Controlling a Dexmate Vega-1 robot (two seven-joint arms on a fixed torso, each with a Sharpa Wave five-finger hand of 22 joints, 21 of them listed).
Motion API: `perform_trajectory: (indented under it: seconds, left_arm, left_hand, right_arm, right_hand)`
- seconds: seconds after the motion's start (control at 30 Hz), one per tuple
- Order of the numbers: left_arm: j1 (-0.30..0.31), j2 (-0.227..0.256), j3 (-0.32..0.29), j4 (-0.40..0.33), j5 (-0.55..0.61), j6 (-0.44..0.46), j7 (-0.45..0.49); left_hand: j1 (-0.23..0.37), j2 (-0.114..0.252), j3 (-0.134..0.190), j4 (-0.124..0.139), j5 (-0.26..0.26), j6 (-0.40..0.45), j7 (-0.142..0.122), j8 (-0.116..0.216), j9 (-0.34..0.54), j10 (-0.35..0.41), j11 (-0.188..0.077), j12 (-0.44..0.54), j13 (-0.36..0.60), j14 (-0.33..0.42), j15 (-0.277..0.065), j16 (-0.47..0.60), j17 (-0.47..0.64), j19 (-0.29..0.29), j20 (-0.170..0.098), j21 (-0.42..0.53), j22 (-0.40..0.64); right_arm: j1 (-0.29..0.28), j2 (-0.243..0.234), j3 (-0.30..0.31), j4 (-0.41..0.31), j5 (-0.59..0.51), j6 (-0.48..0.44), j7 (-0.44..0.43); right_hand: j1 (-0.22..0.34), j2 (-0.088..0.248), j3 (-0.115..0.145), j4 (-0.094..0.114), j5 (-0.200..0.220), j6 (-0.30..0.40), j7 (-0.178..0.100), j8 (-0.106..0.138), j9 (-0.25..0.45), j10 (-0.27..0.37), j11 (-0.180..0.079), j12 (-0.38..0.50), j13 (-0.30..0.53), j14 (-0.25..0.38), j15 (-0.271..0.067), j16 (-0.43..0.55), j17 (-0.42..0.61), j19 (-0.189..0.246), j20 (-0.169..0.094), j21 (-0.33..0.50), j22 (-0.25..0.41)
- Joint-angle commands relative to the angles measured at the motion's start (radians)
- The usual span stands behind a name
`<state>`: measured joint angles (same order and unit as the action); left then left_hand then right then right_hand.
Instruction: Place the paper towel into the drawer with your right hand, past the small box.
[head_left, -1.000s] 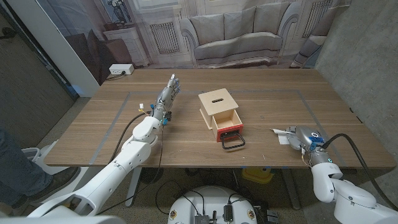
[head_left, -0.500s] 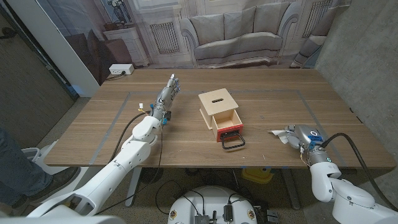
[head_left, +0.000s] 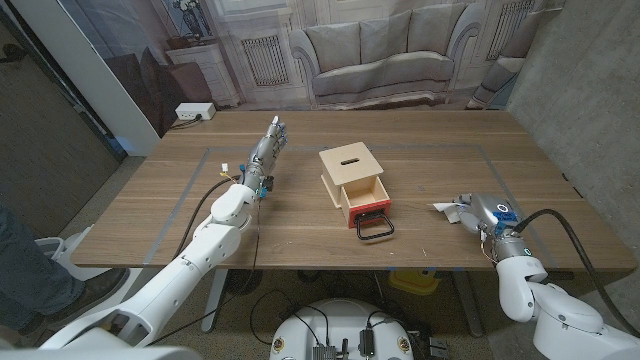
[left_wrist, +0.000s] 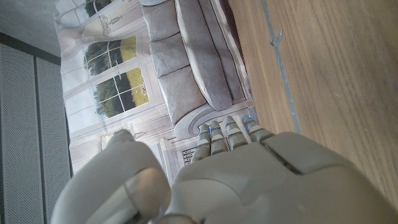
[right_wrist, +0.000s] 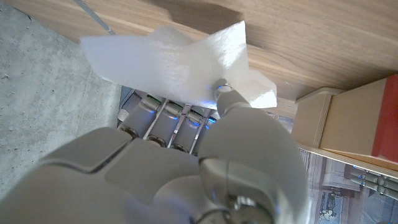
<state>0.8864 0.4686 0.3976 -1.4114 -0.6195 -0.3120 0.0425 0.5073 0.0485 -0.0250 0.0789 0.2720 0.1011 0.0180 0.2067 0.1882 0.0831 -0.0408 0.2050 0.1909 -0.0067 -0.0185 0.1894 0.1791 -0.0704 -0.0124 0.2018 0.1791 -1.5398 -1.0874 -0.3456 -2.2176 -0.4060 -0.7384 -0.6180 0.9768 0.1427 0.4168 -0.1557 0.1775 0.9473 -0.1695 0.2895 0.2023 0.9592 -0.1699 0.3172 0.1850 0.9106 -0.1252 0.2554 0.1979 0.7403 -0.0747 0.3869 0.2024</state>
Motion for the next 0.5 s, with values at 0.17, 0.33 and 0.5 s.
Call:
perform_trajectory:
  seconds: [0.17,0.33,0.5]
  left_arm:
    - [-0.021,-0.014,0.006,0.016,0.004,-0.004,-0.006]
    - [-0.024,-0.015,0.008,0.018,0.006,-0.004,-0.009]
    - [-0.016,-0.016,0.006,0.008,0.007,0.000,0.006]
  left_hand:
    - [0.002,0.007,-0.008,0.001,-0.002,0.006,0.001,-0.004,0.003,0.005,-0.001,0.000,0.002,0.006,-0.001,-0.001,0.004,-0.002,0.000,-0.002,0.002]
    - [0.002,0.008,-0.009,0.001,-0.002,0.003,0.002,-0.005,0.003,0.006,-0.006,0.001,0.002,0.007,0.000,0.000,0.004,0.000,-0.003,-0.001,0.002]
    - [0.003,0.008,-0.009,0.001,-0.002,0.002,0.003,-0.005,0.003,0.006,-0.002,0.001,0.002,0.008,-0.001,0.000,0.004,0.001,-0.006,-0.001,0.002]
  right_arm:
    - [-0.040,-0.010,0.047,-0.051,-0.035,0.018,-0.007]
    - [-0.043,-0.006,0.053,-0.058,-0.048,0.025,-0.002]
    - [-0.055,-0.009,0.070,-0.069,-0.054,0.036,0.006]
  right_hand:
    - [0.002,0.006,-0.004,0.005,-0.001,0.015,-0.003,0.004,0.005,0.022,0.001,0.003,0.001,0.017,-0.113,0.000,0.001,0.008,-0.128,0.006,0.005]
    - [0.003,0.006,-0.005,0.006,-0.001,0.019,-0.005,0.003,0.005,0.025,-0.002,0.001,0.001,0.022,-0.111,-0.001,0.000,0.012,-0.128,0.008,0.006]
    - [0.003,0.004,-0.006,0.007,-0.001,0.023,-0.003,0.002,0.006,0.029,0.005,0.000,0.001,0.023,-0.111,-0.004,-0.001,0.013,-0.129,0.009,0.006]
